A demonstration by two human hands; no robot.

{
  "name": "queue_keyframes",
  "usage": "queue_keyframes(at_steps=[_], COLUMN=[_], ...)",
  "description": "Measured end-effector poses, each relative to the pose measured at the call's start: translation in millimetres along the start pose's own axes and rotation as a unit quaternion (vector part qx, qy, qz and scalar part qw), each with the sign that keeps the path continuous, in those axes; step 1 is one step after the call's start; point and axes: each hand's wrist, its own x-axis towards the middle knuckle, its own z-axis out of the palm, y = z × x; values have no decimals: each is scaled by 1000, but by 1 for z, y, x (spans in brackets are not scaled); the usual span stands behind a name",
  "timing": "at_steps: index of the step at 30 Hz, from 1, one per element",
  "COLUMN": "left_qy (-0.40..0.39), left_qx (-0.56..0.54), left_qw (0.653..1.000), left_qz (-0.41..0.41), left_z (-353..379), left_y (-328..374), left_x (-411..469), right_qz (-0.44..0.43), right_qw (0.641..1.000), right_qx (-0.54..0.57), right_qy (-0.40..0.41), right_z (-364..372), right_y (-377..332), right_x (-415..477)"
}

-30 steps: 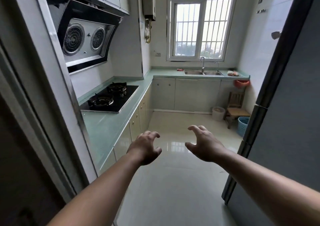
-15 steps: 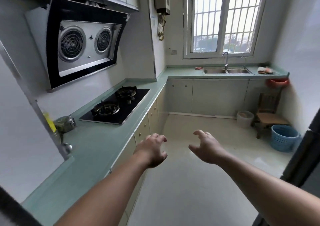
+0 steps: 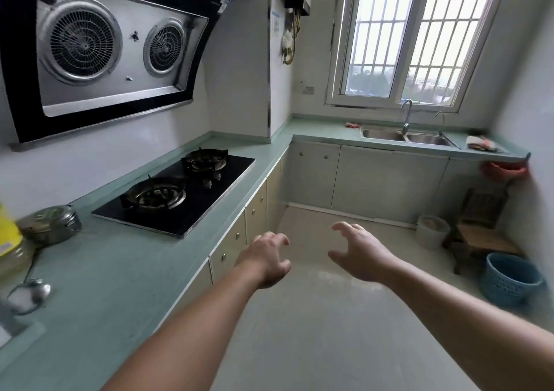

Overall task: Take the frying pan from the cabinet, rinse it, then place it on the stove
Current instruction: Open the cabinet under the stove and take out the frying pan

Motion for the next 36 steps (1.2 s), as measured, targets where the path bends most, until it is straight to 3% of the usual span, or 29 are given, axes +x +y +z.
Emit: queue_keyframes(at_steps=[12,16,24,36], left_qy=[-4,-39,-15,8], left_qx=[-64,-20,4,6], left_qw=[997,996,989,982], left_qz=[-48,-77,-146,-191], left_z=[9,23,13,11], left_y=[-35,-34,-1,-46], left_x=[203,260,393,547], right_qz=[-13,-43,-60,-131], right_qw=[999,997,989,974], right_qx=[-2,5,82,99], right_qy=[-41,-66,-105,-155], right_z=[13,17,-2,8], right_y=[37,63,117,91], right_x=[210,278,431,602])
